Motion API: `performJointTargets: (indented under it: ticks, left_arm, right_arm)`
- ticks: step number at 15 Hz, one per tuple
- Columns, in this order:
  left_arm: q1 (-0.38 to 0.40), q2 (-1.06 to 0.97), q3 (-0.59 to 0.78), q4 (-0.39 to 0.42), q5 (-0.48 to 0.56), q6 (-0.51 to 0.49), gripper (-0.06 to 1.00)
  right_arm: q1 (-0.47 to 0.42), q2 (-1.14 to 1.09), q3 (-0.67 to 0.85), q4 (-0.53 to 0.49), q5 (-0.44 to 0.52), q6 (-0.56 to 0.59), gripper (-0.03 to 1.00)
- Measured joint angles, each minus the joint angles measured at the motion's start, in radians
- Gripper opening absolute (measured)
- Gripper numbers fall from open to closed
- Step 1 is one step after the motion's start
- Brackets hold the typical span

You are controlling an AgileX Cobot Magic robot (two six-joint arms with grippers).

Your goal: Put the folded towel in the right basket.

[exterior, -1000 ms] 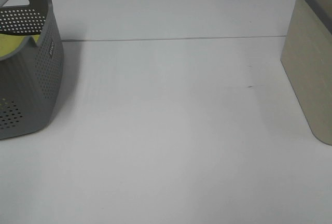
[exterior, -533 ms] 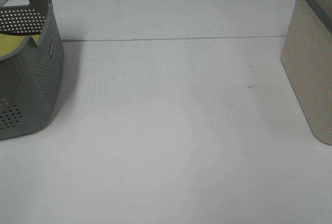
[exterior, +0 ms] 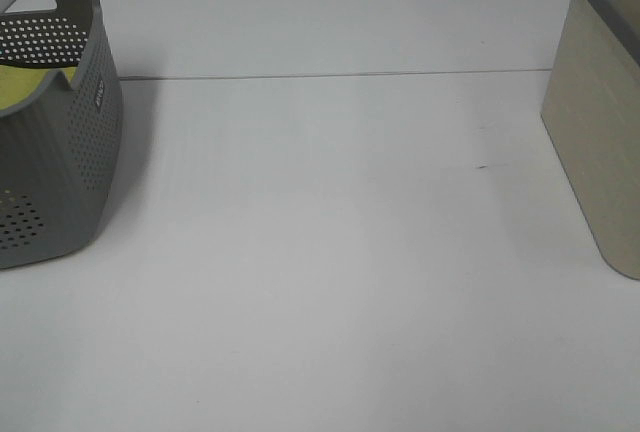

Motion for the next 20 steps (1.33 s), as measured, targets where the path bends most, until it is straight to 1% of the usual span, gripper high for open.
performJointTargets:
  ticks: [20]
  left_arm:
    - [0.0,0.0,0.0,0.0,0.0,0.0,0.99]
  right_arm:
    - [0.0,0.0,0.0,0.0,-0.001,0.002,0.97]
